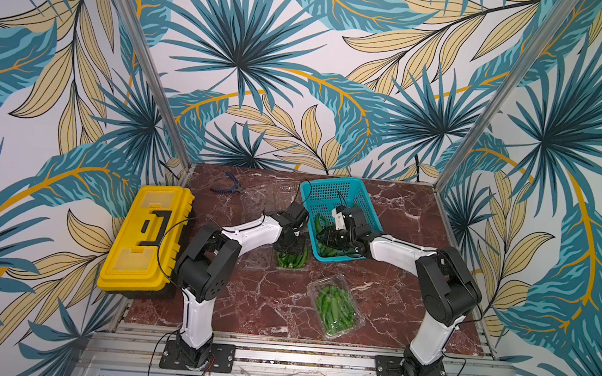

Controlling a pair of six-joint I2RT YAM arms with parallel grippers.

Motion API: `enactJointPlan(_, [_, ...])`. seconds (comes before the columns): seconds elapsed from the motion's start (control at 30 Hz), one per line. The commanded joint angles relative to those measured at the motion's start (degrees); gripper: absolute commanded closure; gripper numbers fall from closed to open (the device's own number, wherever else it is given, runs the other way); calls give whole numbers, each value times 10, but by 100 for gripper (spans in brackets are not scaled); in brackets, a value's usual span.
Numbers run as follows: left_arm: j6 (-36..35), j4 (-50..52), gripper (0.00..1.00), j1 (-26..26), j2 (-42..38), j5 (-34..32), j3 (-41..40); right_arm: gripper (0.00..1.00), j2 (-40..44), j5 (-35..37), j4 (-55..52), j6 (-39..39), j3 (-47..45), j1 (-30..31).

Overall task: Take small green peppers out of containers
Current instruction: Pick up the green pepper from the packing box, then place the green pepper in the basket.

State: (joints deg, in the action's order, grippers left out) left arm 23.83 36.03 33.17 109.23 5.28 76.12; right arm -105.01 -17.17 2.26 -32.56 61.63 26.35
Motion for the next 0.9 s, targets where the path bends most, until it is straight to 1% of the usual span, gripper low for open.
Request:
enactJointPlan(0.0, [-4, 9, 100, -2, -57, -30, -3, 61, 22, 6, 1, 0, 0, 1])
enactJointPlan(0.1, [-2, 8, 100, -2, -90, -61, -10, 61, 23, 8, 5, -2, -3, 1])
enactJointPlan(0.23, [-8, 9, 100, -2, -125, -82, -11, 61, 23, 16, 8, -5, -5, 1])
enactJointPlan(0.27, [-8, 9, 100, -3, -135, -105, -13, 61, 24, 19, 9, -6, -6, 1])
enactJointPlan(0.33, [-7, 9, 100, -2, -155, -122, -13, 61, 28, 24, 11, -6, -9, 1])
enactJointPlan(0.47, [-11, 9, 100, -2, -192, -130, 7, 61, 41, 47, 25, -9, -25, -1])
enactJointPlan(0.57, [-19, 8, 100, -2, -205, -107, 43, 61, 54, 67, 29, -11, -36, -4])
enactJointPlan(0.63, [-27, 8, 100, -2, -195, -75, 80, 61, 63, 84, 34, -12, -45, -8])
enactJointPlan(0.73, [-27, 2, 100, -2, -154, -26, 143, 61, 80, 104, 39, -16, -60, -15])
enactJointPlan(0.87, [-17, -34, 100, 1, -72, 26, 217, 61, 95, 110, 36, -16, -72, -21])
